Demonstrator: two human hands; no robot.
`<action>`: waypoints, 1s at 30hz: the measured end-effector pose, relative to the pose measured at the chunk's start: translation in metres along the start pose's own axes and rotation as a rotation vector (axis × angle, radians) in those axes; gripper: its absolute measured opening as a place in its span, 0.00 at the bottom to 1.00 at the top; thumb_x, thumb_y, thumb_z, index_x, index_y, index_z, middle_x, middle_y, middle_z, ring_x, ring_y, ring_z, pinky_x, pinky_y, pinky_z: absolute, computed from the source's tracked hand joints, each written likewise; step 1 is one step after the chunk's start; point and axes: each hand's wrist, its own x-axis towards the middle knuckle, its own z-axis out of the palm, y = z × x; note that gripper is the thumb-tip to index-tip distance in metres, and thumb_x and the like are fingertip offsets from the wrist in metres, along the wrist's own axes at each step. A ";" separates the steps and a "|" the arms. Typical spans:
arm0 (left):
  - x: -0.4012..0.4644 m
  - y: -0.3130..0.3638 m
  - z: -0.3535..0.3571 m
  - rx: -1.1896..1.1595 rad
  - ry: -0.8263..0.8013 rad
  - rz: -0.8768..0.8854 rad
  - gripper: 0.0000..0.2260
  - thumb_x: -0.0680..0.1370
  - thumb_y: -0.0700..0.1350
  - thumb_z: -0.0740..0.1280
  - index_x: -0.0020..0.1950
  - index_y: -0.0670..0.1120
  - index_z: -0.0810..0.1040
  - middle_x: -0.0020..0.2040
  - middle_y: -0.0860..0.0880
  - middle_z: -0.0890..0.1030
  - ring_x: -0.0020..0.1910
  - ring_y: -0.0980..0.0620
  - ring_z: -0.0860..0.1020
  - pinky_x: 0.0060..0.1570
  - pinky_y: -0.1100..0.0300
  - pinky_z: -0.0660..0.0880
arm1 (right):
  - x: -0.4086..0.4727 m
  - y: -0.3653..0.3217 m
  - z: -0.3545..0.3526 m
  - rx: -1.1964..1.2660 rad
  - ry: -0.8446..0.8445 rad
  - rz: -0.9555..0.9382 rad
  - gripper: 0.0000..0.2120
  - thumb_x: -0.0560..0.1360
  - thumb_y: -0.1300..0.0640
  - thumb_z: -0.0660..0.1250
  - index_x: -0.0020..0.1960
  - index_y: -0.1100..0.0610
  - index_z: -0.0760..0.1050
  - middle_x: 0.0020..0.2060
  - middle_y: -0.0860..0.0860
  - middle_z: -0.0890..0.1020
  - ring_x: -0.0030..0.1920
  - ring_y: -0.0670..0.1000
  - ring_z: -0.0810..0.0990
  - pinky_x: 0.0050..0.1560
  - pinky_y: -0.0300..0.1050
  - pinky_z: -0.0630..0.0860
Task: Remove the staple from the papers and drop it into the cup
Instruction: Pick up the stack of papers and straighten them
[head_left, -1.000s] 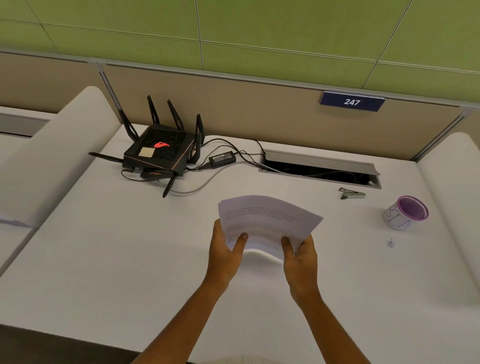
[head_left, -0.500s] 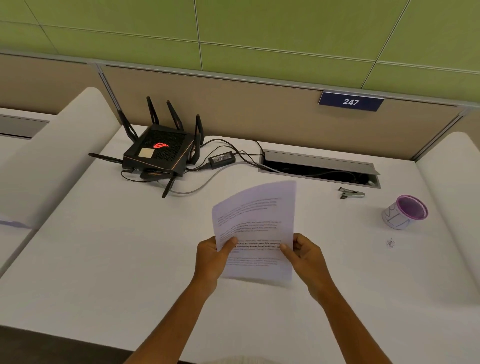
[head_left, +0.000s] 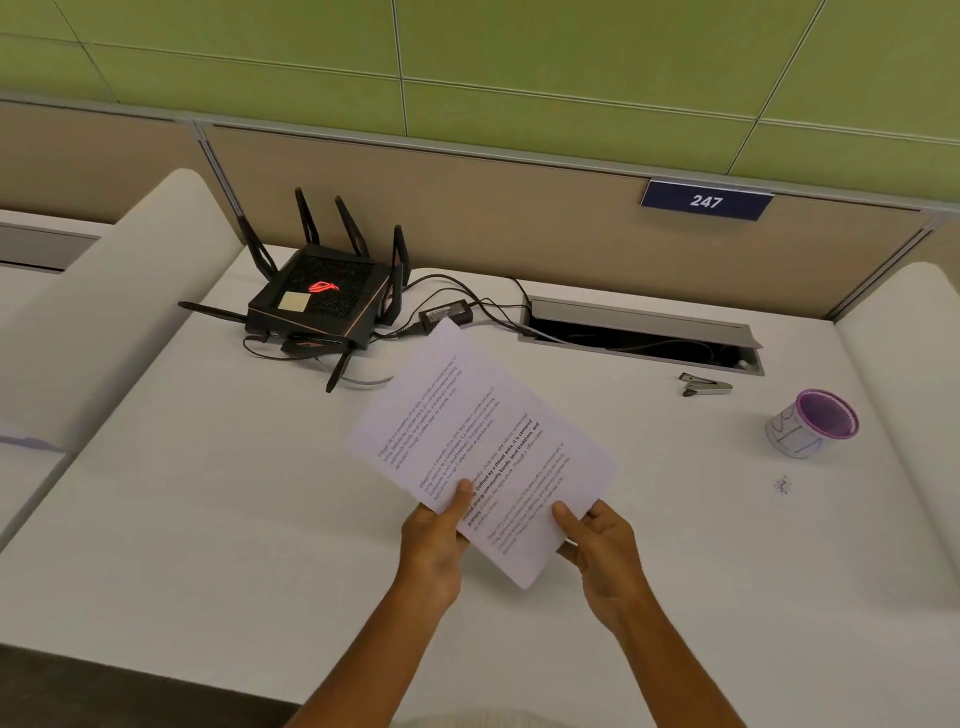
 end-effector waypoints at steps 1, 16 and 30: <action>-0.002 -0.004 0.001 0.011 -0.017 -0.007 0.18 0.79 0.41 0.74 0.68 0.52 0.80 0.61 0.47 0.87 0.60 0.46 0.85 0.59 0.44 0.82 | 0.001 0.002 0.002 -0.022 0.040 -0.006 0.15 0.77 0.61 0.73 0.63 0.55 0.80 0.56 0.53 0.88 0.56 0.55 0.87 0.52 0.55 0.85; 0.036 0.056 -0.046 0.553 -0.081 0.082 0.12 0.79 0.48 0.75 0.62 0.51 0.84 0.55 0.50 0.89 0.56 0.44 0.86 0.55 0.46 0.84 | 0.023 -0.038 -0.041 -0.446 0.106 -0.120 0.07 0.81 0.59 0.70 0.56 0.49 0.82 0.51 0.50 0.88 0.47 0.52 0.88 0.47 0.50 0.86; 0.028 0.027 -0.024 0.630 -0.004 0.274 0.08 0.73 0.41 0.80 0.49 0.50 0.85 0.38 0.61 0.87 0.45 0.54 0.87 0.39 0.69 0.80 | 0.016 -0.004 -0.030 -0.336 0.236 -0.199 0.12 0.79 0.58 0.72 0.62 0.54 0.81 0.51 0.47 0.87 0.54 0.51 0.86 0.46 0.36 0.83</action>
